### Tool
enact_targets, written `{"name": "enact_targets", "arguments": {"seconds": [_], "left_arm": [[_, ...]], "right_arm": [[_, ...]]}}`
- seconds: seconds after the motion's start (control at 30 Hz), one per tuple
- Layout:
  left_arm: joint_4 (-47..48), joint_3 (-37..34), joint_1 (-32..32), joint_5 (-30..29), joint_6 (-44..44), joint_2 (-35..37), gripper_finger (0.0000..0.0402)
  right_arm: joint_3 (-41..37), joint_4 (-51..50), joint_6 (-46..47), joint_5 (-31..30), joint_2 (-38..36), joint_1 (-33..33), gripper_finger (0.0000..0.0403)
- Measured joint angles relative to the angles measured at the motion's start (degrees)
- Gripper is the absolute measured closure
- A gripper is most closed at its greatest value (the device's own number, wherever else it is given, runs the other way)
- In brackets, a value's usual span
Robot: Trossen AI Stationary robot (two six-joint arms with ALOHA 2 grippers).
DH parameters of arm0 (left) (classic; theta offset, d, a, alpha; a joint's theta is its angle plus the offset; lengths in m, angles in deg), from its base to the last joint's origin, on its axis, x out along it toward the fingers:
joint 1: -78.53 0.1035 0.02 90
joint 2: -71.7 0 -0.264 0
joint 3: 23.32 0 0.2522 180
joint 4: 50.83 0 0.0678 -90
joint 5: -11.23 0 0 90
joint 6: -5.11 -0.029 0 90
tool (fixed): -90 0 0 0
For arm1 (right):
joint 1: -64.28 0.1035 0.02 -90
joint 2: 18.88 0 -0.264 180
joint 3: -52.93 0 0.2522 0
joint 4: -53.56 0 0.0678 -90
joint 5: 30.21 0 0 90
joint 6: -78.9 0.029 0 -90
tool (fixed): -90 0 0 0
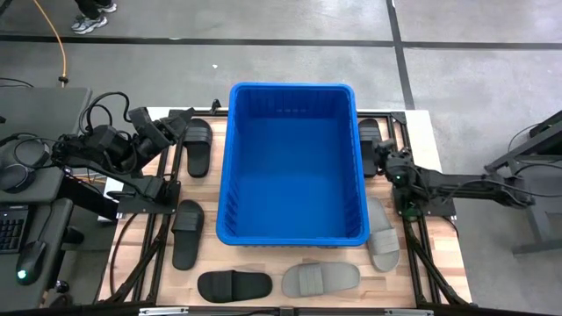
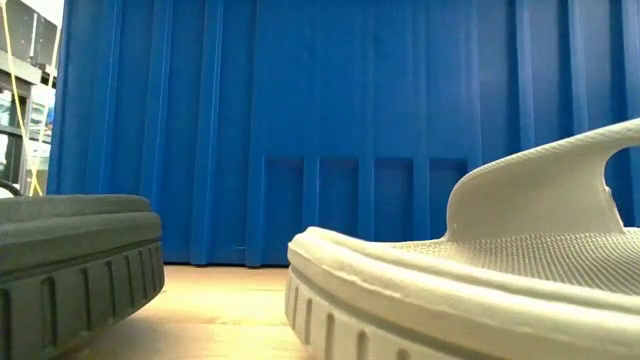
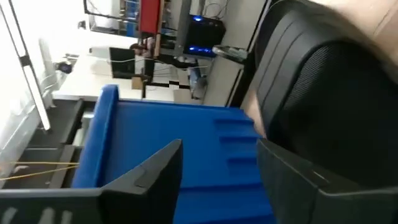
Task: Pick and place slides into bin
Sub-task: Put the black slipper into the bin
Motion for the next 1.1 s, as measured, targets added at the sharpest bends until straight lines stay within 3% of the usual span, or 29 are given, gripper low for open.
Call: {"name": "enact_targets", "arguments": {"seconds": [0.2,0.47,0.63,1.1], "left_arm": [[-0.07,0.0,0.0,-0.02,0.01,0.08,0.0401],[-0.02,0.0,0.0,-0.03,-0.07,0.08,0.0401],[0.1,0.0,0.0,0.26,-0.12,0.08,0.0401],[0.94,0.0,0.0,0.46,-0.2,0.08,0.0401]], "right_arm": [[0.01,0.04,4.28,0.72,5.4,-1.97,0.0174],[0.01,0.73,7.86,3.72,11.84,-5.72,0.0189],[0.02,5.88,4.77,4.04,12.85,-7.03,0.0189],[0.0,6.1,3.32,7.66,13.14,-15.45,0.0193]]}}
